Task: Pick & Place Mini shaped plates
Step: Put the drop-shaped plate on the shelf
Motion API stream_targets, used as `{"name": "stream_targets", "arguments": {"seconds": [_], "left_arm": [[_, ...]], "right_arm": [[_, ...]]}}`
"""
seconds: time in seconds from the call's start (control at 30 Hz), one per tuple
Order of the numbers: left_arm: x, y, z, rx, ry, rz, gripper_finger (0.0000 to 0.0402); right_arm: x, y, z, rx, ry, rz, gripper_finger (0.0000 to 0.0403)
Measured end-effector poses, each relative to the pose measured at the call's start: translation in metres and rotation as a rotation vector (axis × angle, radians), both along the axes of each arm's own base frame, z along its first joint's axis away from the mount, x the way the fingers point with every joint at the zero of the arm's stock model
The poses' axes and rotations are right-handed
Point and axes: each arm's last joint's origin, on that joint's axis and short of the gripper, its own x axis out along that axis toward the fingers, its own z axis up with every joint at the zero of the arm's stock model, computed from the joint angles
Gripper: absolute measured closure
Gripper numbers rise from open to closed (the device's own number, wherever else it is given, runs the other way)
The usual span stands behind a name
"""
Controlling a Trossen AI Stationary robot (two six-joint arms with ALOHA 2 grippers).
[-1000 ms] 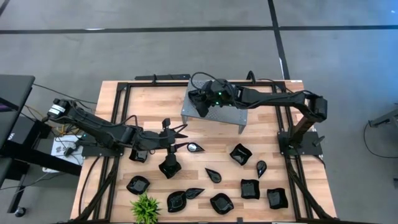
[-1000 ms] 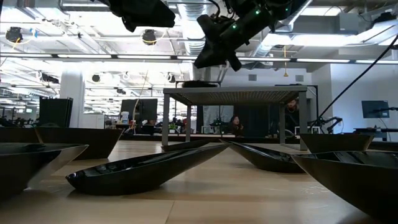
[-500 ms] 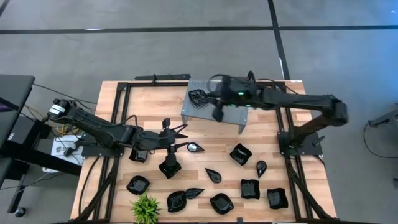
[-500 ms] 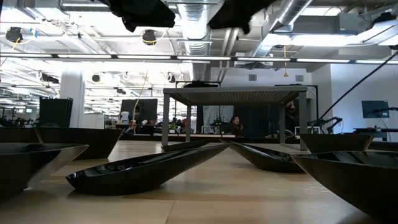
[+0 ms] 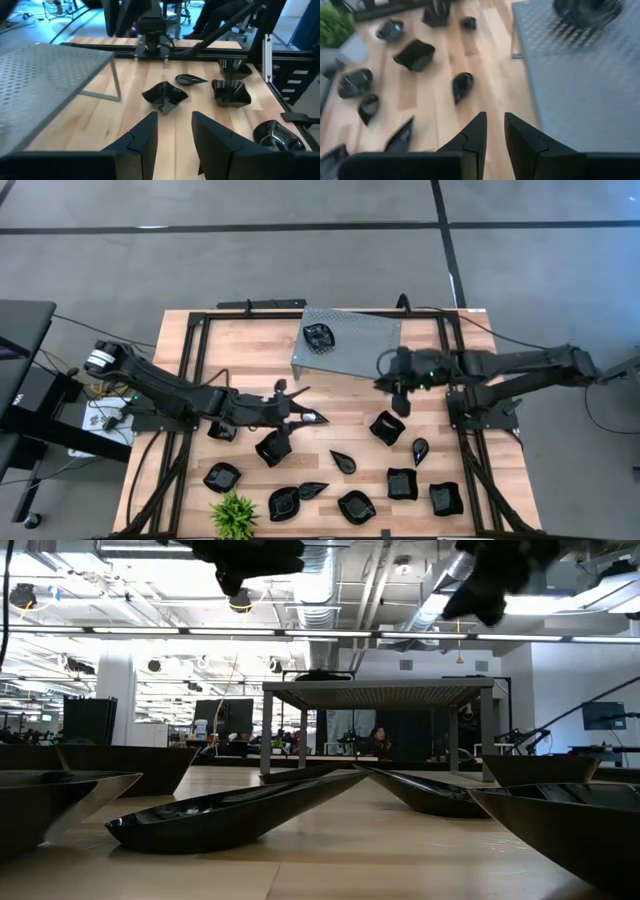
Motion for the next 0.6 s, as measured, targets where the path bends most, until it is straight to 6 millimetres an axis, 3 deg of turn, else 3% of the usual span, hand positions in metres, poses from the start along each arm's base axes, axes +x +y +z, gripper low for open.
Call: {"name": "stream_targets", "arguments": {"seconds": [0.2, 0.6], "left_arm": [[0.01, 0.01, -0.011, 0.004, 0.027, 0.045, 0.028], [0.015, 0.031, -0.01, 0.001, 0.018, 0.116, 0.028]], "right_arm": [[-0.002, 0.019, -0.051, 0.05, -0.044, 0.09, 0.034], [0.048, 0.077, -0.104, 0.137, 0.108, 0.22, 0.034]]}}
